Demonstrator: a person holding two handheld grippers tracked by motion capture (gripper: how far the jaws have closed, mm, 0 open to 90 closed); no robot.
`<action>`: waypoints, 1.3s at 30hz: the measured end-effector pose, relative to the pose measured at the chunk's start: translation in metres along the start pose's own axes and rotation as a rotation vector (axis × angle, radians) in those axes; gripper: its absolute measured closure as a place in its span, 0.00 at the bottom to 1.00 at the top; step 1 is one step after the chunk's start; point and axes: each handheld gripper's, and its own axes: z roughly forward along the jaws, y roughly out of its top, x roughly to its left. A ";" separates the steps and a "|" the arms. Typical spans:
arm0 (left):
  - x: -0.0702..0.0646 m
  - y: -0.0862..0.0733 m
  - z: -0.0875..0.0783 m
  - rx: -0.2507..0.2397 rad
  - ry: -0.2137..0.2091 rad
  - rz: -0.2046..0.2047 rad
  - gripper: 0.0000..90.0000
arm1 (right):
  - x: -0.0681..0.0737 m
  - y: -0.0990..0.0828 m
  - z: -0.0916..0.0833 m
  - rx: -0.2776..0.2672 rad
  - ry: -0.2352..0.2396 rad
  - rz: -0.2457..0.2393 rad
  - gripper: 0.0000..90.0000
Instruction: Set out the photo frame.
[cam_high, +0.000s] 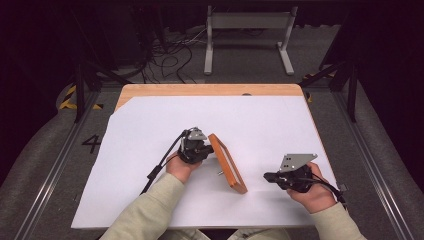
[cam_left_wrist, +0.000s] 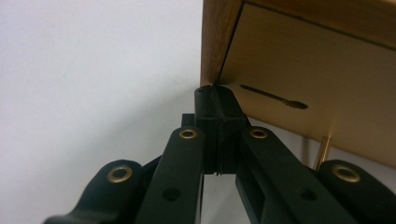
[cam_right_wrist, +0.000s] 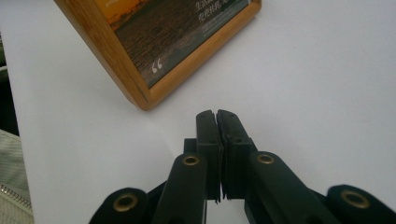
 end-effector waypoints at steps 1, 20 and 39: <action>0.000 0.001 0.001 0.000 -0.005 0.000 0.99 | 0.000 0.000 0.000 -0.001 0.000 -0.001 0.99; 0.001 -0.026 -0.063 -0.058 0.031 0.020 0.88 | 0.020 0.009 0.030 -0.014 -0.032 0.028 1.00; 0.020 -0.056 -0.098 -0.086 0.104 -0.024 0.87 | 0.062 0.031 0.062 0.015 0.120 -0.061 1.00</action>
